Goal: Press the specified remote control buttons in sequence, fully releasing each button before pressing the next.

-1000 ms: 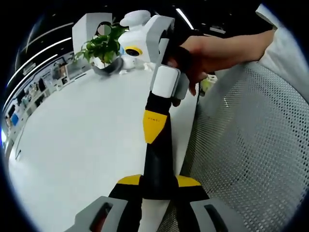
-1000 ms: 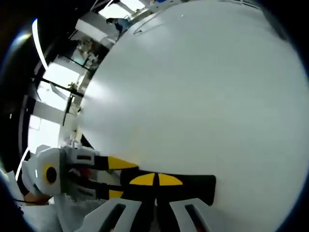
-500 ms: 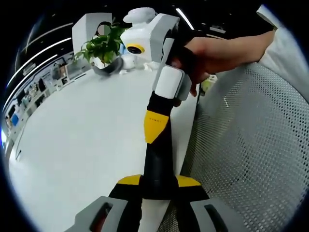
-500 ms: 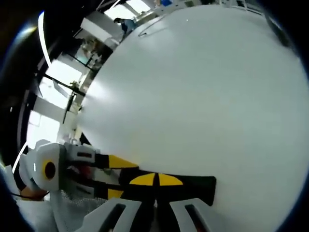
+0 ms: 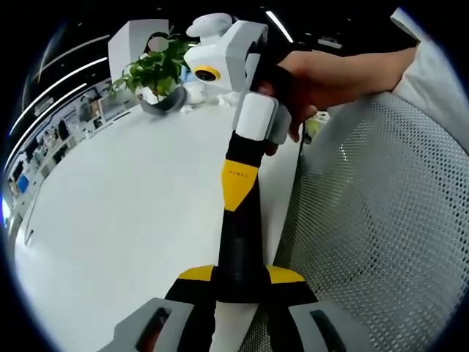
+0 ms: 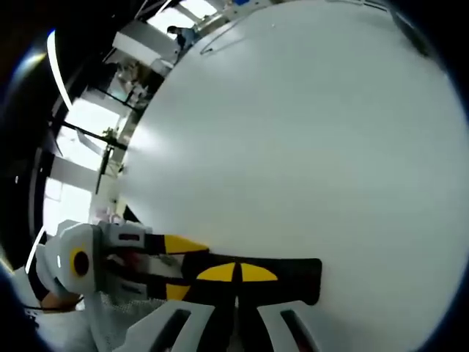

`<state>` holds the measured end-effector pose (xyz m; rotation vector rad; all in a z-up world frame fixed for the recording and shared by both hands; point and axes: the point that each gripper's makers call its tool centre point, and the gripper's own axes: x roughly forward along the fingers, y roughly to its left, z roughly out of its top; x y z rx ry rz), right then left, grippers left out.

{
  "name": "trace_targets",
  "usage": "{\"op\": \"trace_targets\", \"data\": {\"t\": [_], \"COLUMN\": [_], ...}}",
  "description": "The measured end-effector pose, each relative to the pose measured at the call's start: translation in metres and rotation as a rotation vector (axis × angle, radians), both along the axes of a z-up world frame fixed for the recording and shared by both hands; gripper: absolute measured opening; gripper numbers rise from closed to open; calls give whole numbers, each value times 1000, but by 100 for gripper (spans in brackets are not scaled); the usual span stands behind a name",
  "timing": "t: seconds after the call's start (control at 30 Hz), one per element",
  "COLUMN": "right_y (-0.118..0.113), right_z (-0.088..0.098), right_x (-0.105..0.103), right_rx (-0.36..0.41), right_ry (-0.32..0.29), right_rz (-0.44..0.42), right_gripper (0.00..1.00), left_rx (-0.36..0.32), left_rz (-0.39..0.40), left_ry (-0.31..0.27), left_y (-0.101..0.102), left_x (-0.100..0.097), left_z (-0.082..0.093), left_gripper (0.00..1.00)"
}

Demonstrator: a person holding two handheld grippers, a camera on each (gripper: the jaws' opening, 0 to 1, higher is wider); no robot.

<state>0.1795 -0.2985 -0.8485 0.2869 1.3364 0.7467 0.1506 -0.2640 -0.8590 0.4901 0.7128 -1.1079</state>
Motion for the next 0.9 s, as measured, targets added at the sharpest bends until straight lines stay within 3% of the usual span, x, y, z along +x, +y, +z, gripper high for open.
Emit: {"op": "trace_targets", "data": {"t": [0.47,0.73,0.9], "right_y": [0,2,2], "right_z": [4,1,0], "right_x": [-6,-12,-13], "right_rx": [45,29,6], "right_ry": [71,78,50], "right_rz": [-19,14,47], "right_gripper": [0,0,0], "left_rx": [-3,-3,-3], "left_rz": [7,7,6], "left_ry": [8,8,7], "left_y": [0,0,0], "left_x": [0,0,0], "left_z": [-1,-1,0], "left_gripper": [24,24,24]}}
